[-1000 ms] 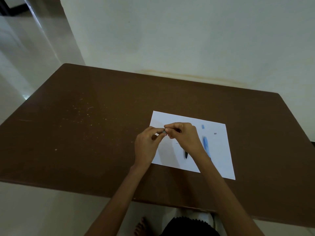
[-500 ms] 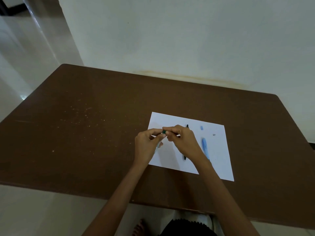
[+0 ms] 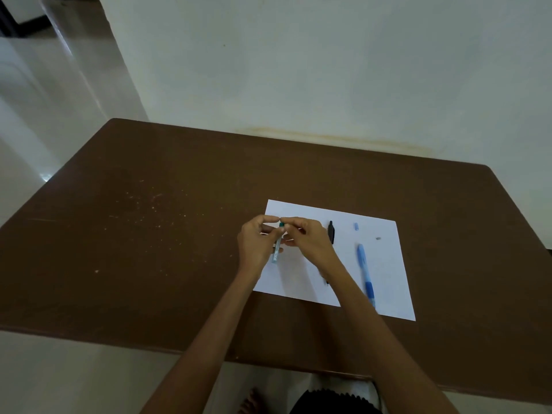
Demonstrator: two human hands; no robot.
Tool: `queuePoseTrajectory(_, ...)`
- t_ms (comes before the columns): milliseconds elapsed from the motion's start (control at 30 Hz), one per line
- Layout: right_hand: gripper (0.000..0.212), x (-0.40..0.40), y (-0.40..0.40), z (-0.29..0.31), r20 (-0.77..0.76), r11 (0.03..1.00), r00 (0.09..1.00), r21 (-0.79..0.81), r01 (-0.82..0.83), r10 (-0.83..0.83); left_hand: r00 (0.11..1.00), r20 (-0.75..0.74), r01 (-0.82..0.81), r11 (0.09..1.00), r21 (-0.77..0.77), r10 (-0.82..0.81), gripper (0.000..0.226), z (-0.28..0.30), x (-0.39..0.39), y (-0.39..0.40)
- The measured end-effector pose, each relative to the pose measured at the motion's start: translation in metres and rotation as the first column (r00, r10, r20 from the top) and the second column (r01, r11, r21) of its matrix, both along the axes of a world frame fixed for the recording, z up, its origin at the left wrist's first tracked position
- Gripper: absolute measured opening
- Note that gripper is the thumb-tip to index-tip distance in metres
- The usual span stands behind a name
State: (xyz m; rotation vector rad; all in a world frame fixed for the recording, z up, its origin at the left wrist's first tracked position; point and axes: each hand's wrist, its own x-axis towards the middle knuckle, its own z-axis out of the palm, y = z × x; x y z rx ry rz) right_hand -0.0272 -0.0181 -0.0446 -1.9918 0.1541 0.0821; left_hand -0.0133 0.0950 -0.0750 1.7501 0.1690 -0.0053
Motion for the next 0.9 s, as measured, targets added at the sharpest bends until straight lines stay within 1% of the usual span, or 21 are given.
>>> queuePoseTrajectory(67,0.022,0.007,0.003,-0.004,-0.040,0.990,0.995,0.106,0.096,-0.092,1.000,0.021,-0.008,0.987,0.159,0.004,0.016,-0.002,0.004,0.001)
queuePoseTrajectory(133,0.016,0.015,0.004,-0.007,-0.090,0.976,0.987,0.159,0.147,-0.134,0.999,0.038,0.002,0.933,0.359,-0.017,0.015,-0.002,0.007,0.004)
queuePoseTrajectory(167,0.015,0.018,0.005,-0.009,-0.109,0.976,0.985,0.157,0.153,-0.137,0.998,0.046,0.011,0.899,0.438,-0.034,0.016,-0.002,0.008,0.006)
queuePoseTrajectory(233,0.014,0.024,0.005,-0.013,-0.118,0.985,0.984,0.094,0.143,-0.132,0.996,0.044,0.040,0.856,0.516,-0.074,0.017,-0.002,0.009,0.010)
queuePoseTrajectory(300,0.014,0.026,0.006,-0.014,-0.109,0.992,0.987,0.033,0.125,-0.121,0.993,0.039,0.075,0.837,0.542,-0.114,0.019,-0.005,0.010,0.013)
queuePoseTrajectory(367,0.015,0.028,0.007,-0.015,-0.104,0.994,0.989,0.007,0.110,-0.109,0.987,0.047,0.100,0.818,0.566,-0.153,0.021,-0.009,0.009,0.015)
queuePoseTrajectory(467,0.017,0.029,0.009,-0.016,-0.090,0.994,0.991,-0.050,0.097,-0.101,0.983,0.055,0.111,0.795,0.597,-0.178,0.022,-0.012,0.010,0.018)
queuePoseTrajectory(533,0.018,0.029,0.011,-0.016,-0.077,0.992,0.992,-0.084,0.097,-0.103,0.982,0.053,0.117,0.795,0.596,-0.184,0.022,-0.013,0.012,0.019)
queuePoseTrajectory(733,0.021,0.027,0.012,-0.013,-0.066,0.990,0.991,-0.097,0.106,-0.112,0.975,0.082,0.120,0.802,0.586,-0.207,0.021,-0.015,0.009,0.020)
queuePoseTrajectory(833,0.024,0.017,-0.003,-0.009,-0.050,0.977,0.976,-0.045,0.208,-0.210,0.967,0.124,0.105,0.797,0.594,-0.221,0.026,-0.012,0.009,0.023)
queuePoseTrajectory(900,0.024,0.004,-0.025,-0.006,-0.005,0.953,0.953,-0.025,0.302,-0.302,0.937,0.179,0.128,0.773,0.621,-0.299,0.023,-0.007,0.008,0.023)
